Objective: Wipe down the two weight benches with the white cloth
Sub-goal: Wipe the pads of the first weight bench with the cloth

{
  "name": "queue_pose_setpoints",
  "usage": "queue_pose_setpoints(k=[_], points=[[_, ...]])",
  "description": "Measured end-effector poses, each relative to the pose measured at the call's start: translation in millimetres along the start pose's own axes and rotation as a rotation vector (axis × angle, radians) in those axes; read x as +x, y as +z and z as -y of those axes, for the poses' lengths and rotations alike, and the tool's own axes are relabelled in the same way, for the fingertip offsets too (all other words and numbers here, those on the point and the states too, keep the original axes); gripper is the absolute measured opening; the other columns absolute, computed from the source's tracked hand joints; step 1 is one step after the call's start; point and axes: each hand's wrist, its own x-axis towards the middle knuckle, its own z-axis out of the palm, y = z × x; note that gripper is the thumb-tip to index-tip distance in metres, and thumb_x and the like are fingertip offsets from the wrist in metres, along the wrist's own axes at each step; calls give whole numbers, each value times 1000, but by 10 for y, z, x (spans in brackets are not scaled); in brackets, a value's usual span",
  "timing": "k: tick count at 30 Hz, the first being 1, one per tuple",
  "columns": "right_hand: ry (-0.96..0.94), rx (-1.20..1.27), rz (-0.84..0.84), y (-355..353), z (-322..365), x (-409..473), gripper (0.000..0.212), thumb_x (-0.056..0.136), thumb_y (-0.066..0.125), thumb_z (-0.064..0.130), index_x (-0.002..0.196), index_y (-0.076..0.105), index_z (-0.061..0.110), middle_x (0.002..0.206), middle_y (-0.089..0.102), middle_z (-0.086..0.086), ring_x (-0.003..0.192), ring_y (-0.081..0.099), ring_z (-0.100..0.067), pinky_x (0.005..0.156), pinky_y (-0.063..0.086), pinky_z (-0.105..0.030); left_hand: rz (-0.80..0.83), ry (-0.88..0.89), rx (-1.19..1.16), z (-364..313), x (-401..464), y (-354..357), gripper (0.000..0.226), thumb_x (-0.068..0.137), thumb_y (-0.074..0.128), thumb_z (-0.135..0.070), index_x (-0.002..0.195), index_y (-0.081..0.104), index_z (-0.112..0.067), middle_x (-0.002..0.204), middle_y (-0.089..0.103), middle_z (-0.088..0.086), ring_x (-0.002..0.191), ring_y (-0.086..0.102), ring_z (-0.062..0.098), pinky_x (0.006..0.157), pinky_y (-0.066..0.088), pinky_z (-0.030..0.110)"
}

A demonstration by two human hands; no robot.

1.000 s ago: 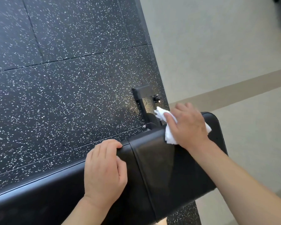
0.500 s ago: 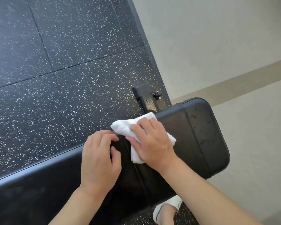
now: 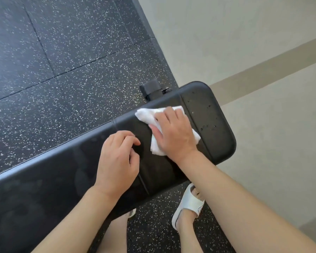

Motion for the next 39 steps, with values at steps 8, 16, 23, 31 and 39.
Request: queue_pose_setpoints(k=[8, 16, 23, 31, 39], points=[[-30, 99, -7, -89, -66, -483, 22, 99, 60, 32, 100, 67, 11, 97, 60, -10, 85, 51, -31, 70, 44, -45, -36, 90, 69, -177, 412, 50, 22, 82, 56, 8, 100, 66, -2, 111, 62, 13, 101, 56, 36, 94, 46, 45], [116, 140, 15, -460, -631, -1553, 21, 106, 55, 30, 117, 62, 14, 109, 56, -4, 94, 51, -26, 82, 49, -42, 23, 175, 106, -595, 1162, 438, 31, 87, 57, 1, 116, 64, -4, 124, 59, 15, 107, 55, 39, 95, 46, 49], [173, 49, -63, -420, -1007, -981, 22, 102, 58, 33, 110, 66, 14, 107, 58, -7, 94, 49, -30, 77, 46, -45, -85, 89, 120, -597, 1096, 793, 39, 92, 53, -12, 131, 57, -9, 134, 54, 11, 116, 45, 31, 110, 38, 40], [202, 90, -163, -130, -875, 545, 25, 94, 64, 34, 92, 67, 9, 99, 64, -11, 87, 56, -33, 70, 42, -44, -84, 102, 182, -589, 1157, 857, 27, 91, 46, -12, 114, 58, -4, 125, 57, 20, 112, 45, 35, 104, 38, 46], [105, 155, -85, -228, -1092, 427, 27, 96, 62, 35, 98, 68, 9, 106, 63, -13, 95, 55, -35, 76, 45, -45, -70, 82, 227, -625, 1157, 854, 36, 90, 44, -12, 121, 58, -1, 131, 56, 21, 117, 49, 41, 108, 37, 48]])
